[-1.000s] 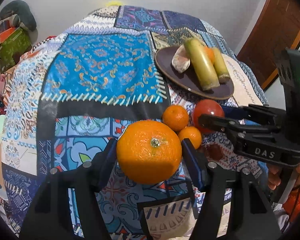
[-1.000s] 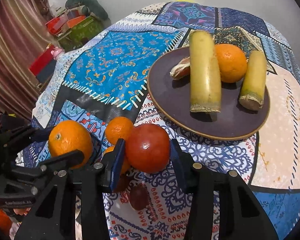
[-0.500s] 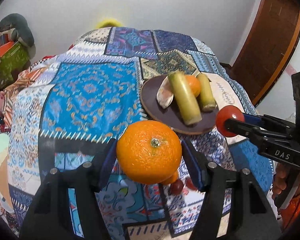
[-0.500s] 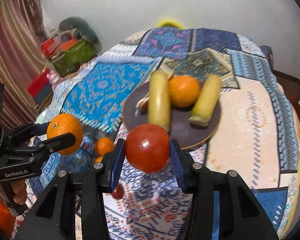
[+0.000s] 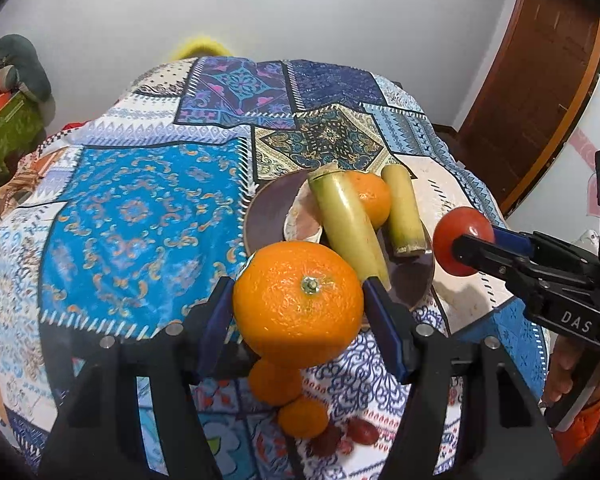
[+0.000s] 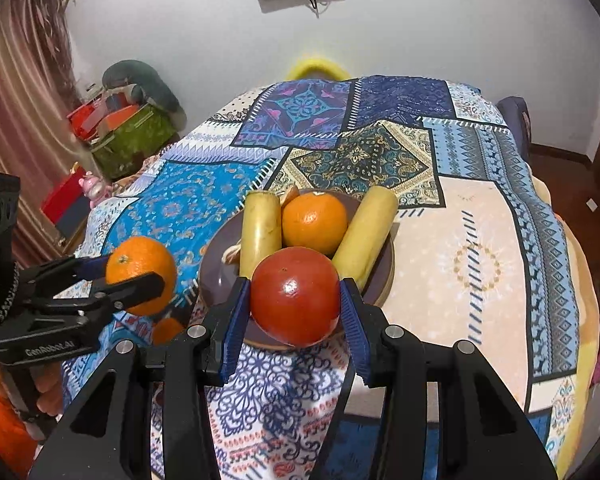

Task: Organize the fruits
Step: 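Lower the large orange and tomato onto the purple plate and open both tools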

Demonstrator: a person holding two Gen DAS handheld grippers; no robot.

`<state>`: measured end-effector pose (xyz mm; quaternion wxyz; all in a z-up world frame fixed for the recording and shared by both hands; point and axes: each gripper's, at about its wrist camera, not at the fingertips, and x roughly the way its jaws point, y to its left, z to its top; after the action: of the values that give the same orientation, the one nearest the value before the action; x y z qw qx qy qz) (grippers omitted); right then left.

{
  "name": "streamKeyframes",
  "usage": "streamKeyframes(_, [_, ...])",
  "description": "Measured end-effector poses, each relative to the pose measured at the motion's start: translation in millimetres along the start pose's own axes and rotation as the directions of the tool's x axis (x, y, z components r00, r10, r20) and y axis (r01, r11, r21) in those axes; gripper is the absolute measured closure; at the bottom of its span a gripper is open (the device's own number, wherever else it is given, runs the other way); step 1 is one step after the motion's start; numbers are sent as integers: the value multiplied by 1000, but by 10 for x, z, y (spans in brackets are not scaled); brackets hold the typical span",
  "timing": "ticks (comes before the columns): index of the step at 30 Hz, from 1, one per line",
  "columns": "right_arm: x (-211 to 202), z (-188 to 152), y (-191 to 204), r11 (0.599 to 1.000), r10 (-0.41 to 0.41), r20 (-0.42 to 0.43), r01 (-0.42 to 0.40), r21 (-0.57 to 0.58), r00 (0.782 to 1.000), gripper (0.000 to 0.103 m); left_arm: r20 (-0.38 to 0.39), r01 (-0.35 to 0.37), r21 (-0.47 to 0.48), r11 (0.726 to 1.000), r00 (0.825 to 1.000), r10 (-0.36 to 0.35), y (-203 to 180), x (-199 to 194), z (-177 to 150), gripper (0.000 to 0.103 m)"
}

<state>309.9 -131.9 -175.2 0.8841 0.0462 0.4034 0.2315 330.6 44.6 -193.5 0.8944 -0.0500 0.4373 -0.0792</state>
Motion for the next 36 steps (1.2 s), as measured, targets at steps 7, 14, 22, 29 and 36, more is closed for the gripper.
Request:
streamKeyframes(7, [208,68,-32,1000,20,-8,-20,-3,1000,62,-16,6,-12,1000,1000,-6,10,254,102,39])
streamKeyframes(14, [423,84,-59,1000,19,-26,-19,0,999,61,-36,25,-20,999,999,-25,26,456,138,38])
streamKeyframes(22, [535,97,-65,1000,21,-40,-21,-1,999,60,-46,30,2,1000,999,-30,-1,491,100,38])
streamKeyframes(29, [548,103,-63,1000,21,-49,-22,-14,999,59,-1,20,-7,1000,1000,-20,-1,386,176,38])
streamKeyframes(36, [473,111,-57,1000,4,-36,-5,-23,999,56,14,-5,-5,1000,1000,5,35,221,134,38])
